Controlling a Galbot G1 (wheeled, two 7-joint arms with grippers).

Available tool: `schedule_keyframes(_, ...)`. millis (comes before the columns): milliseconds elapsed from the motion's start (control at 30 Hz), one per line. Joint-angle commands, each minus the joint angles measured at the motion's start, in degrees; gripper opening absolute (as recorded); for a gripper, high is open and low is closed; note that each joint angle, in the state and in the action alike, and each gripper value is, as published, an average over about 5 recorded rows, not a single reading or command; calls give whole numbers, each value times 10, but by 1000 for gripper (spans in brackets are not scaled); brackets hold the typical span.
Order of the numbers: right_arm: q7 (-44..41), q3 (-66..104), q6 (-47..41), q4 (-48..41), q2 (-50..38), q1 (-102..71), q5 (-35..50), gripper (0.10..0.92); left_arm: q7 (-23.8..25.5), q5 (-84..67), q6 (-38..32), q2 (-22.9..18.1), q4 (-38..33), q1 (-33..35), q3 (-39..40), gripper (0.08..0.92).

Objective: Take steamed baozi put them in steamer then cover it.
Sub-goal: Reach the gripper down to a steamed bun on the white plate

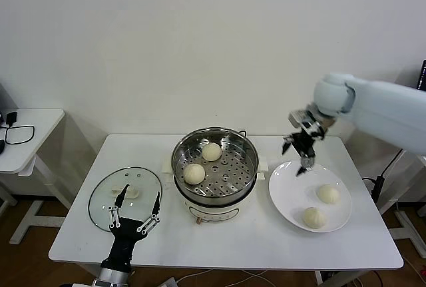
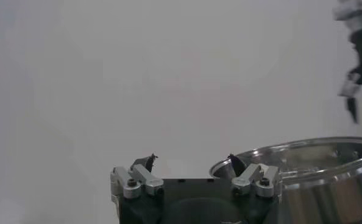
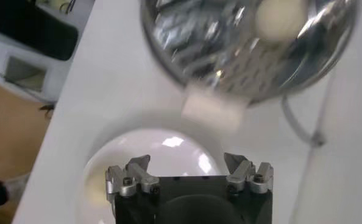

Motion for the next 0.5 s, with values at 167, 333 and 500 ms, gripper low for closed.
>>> schedule_keyframes(167,-15,61,22,-18,-55,-158,-73,823,0,5,-2,0,3,3,-1,823)
schedule_keyframes(333,-4,63,19,-28,-48,-170,-72,823,-1,7,-2,0,2,4,-4,823)
schedule_keyframes(500,5,71,17,-37,-45,-183,-72,823,-1,7,-4,1,4,4,-4,823)
